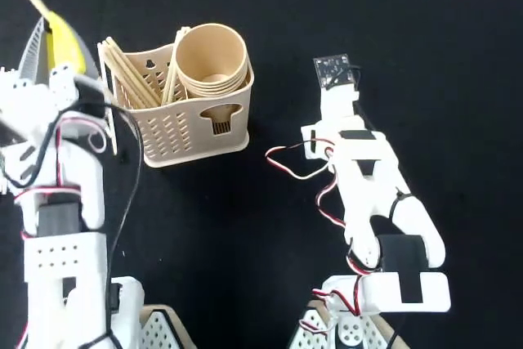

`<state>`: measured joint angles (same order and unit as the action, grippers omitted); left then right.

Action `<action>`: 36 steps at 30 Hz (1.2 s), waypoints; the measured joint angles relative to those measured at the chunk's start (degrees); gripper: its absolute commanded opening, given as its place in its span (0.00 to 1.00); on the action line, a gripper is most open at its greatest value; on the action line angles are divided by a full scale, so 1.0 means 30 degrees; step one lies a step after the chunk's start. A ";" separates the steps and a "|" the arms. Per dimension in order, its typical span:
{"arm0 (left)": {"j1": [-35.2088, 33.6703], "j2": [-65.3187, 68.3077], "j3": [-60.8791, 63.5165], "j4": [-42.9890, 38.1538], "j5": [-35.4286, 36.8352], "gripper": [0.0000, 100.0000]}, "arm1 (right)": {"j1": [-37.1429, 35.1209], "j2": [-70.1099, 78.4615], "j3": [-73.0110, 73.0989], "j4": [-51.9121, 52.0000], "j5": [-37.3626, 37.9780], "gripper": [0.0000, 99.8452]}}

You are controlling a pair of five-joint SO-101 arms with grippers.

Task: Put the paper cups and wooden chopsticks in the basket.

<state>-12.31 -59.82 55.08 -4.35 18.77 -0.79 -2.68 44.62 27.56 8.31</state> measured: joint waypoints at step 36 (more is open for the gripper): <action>0.1289 0.0264 0.0322 0.2491 0.0000 0.19 | 0.0000 0.0000 0.0000 0.0000 0.0000 0.01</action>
<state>-8.44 -59.03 56.04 3.12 18.77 -0.79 -2.68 44.62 27.56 8.31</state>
